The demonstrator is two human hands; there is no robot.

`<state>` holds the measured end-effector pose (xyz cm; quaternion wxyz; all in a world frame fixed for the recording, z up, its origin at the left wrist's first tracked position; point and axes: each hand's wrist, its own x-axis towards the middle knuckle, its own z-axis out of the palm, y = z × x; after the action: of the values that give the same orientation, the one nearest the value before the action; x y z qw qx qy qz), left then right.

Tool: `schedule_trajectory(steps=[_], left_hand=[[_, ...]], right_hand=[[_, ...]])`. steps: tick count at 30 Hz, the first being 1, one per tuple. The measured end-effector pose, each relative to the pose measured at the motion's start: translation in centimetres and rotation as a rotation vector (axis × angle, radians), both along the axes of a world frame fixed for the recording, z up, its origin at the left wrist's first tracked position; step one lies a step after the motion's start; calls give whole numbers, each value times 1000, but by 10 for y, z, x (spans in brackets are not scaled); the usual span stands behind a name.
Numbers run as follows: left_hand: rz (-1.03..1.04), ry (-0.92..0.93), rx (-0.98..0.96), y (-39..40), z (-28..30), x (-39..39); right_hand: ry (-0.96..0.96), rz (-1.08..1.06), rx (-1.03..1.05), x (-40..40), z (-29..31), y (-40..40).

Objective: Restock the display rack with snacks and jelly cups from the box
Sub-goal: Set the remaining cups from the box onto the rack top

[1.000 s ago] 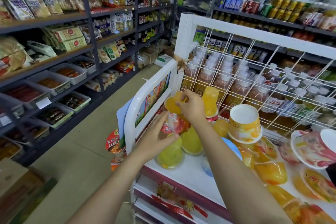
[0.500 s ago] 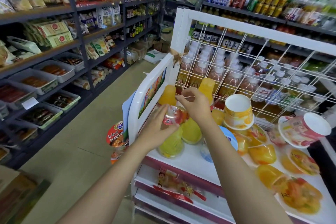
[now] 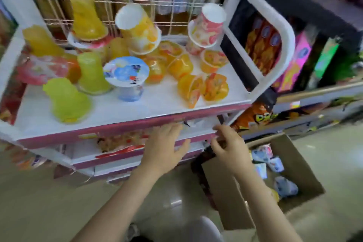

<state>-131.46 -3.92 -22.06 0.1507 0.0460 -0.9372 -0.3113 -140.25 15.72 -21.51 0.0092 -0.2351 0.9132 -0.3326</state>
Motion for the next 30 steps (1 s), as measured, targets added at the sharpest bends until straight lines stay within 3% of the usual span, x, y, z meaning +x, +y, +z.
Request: schedule_trajectory(steps=[4,9,12,17,22,30], left_hand=[[-125,-333,-1,92,-66,-43],[-183,-523,-27,208,-159,-89],[-102,-609,-10,271,-208,-104],[22,-612,6,338,-301,-119],[246,-541,16,358,-357,-138],[233,-359,147,361,-386,-133]], right_hand=[[-237,-206,104,-18,-71,110],[-316,-187,136,-58,-159,226],[-438,-208,167,-85,-210,278],[-632,-226,82,-127,-305,325],[-843,-309,-17,-142,-390,321],[-1344,-490,-562,-136,-470,255]])
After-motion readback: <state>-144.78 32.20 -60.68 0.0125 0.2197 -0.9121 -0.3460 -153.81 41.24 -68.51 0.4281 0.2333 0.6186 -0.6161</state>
